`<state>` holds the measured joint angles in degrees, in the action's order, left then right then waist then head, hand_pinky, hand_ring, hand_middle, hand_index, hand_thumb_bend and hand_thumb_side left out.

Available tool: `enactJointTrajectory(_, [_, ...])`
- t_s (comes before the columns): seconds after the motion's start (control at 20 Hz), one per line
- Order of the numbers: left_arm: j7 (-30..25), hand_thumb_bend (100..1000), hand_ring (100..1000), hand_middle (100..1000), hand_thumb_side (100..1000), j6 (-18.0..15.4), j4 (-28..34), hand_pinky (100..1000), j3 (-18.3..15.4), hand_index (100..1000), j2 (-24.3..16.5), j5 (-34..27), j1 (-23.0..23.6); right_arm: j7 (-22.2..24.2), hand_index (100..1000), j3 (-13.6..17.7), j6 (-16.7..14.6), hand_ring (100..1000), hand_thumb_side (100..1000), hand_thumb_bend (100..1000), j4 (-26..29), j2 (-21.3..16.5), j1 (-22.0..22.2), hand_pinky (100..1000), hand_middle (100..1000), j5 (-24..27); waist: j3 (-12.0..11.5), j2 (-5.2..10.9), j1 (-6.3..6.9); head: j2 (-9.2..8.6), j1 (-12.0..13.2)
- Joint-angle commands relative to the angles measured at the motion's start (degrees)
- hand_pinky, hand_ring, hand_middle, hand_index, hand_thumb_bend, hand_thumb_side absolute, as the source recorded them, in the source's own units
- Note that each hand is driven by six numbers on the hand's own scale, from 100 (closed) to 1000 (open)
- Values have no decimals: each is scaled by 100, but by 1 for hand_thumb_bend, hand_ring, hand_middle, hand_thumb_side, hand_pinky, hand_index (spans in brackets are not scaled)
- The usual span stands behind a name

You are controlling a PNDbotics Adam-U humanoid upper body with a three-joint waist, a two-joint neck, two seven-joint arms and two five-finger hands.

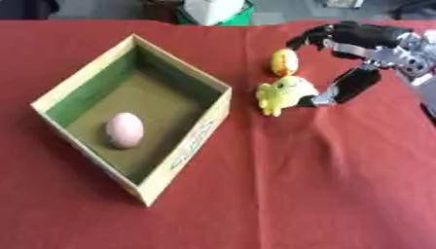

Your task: Pick up objects on the table and place them in the box.

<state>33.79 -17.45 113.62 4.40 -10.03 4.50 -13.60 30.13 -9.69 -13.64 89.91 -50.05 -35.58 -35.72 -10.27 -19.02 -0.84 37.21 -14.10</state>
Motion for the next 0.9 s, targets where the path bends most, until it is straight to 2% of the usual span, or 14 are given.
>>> enactJointTrajectory(0.05, [-24,100,581,655,908,-4,97,708,0,761,-22,-13,-54,0,993,-9,-103,931,551,548,-217,-70,-135,744,840,-203,-14,75,2,-60,-44])
enactJointTrajectory(0.45, [-27,100,581,656,909,-2,97,708,5,761,-13,-16,-61,-72,978,-84,-264,930,551,551,-479,11,-181,742,835,-398,-24,39,-8,-82,-45])
enactJointTrajectory(0.5, [-29,100,581,656,909,-3,97,709,9,761,-9,-18,-68,-63,955,-95,-251,926,560,536,-521,34,-188,737,828,-425,-36,33,-13,-95,-51])
enactJointTrajectory(0.9, [-43,100,582,657,911,2,97,709,25,761,11,-27,-96,-232,938,-204,-369,921,581,485,-1225,270,-374,732,813,-777,-73,4,-31,-145,-46])
